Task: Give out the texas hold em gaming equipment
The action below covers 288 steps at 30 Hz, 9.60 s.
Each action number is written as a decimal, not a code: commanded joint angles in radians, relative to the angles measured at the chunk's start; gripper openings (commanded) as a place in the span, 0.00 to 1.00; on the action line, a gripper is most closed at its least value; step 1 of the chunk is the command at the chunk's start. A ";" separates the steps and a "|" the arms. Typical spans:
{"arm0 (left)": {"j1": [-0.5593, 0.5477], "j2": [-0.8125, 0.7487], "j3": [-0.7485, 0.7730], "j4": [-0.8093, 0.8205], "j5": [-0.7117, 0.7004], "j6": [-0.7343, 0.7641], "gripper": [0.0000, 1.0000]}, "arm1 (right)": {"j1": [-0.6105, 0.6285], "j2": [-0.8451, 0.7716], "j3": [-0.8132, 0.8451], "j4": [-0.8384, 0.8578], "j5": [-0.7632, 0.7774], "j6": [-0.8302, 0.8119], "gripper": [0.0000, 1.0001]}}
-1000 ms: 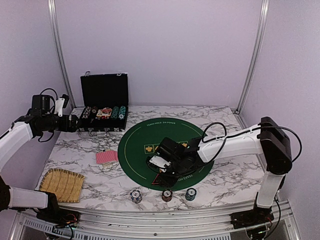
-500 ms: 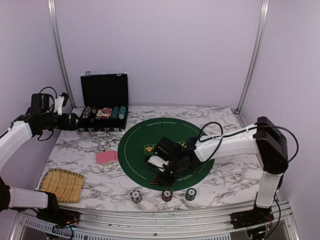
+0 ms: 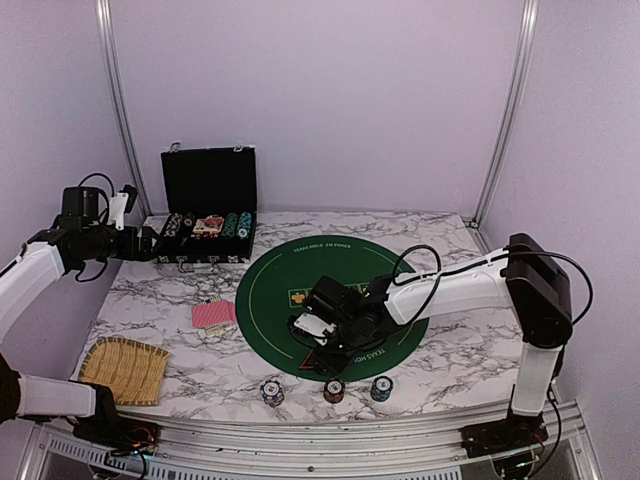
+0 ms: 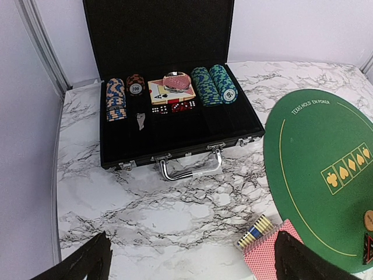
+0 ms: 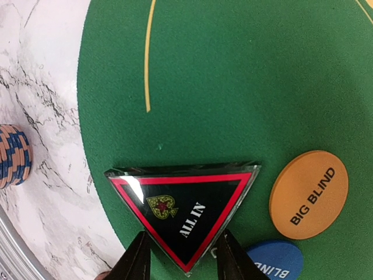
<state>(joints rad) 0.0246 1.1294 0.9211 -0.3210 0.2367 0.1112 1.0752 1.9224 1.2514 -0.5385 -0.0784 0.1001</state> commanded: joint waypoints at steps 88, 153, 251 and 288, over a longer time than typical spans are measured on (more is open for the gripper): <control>0.003 -0.034 0.074 -0.104 0.088 0.018 0.99 | -0.046 0.014 0.033 0.031 0.249 0.385 0.78; 0.004 -0.034 0.088 -0.166 0.102 0.027 0.99 | -0.489 0.569 0.723 0.016 0.287 0.146 0.49; 0.003 -0.067 0.119 -0.208 0.117 0.036 0.99 | -0.165 -0.052 -0.007 -0.065 0.152 0.121 0.63; 0.003 -0.064 0.140 -0.224 0.109 0.036 0.99 | -0.176 -0.240 -0.058 -0.124 0.251 0.138 0.69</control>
<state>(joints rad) 0.0246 1.0771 1.0351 -0.5087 0.3443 0.1387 0.8669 1.7348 1.0744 -0.6308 0.1600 0.2356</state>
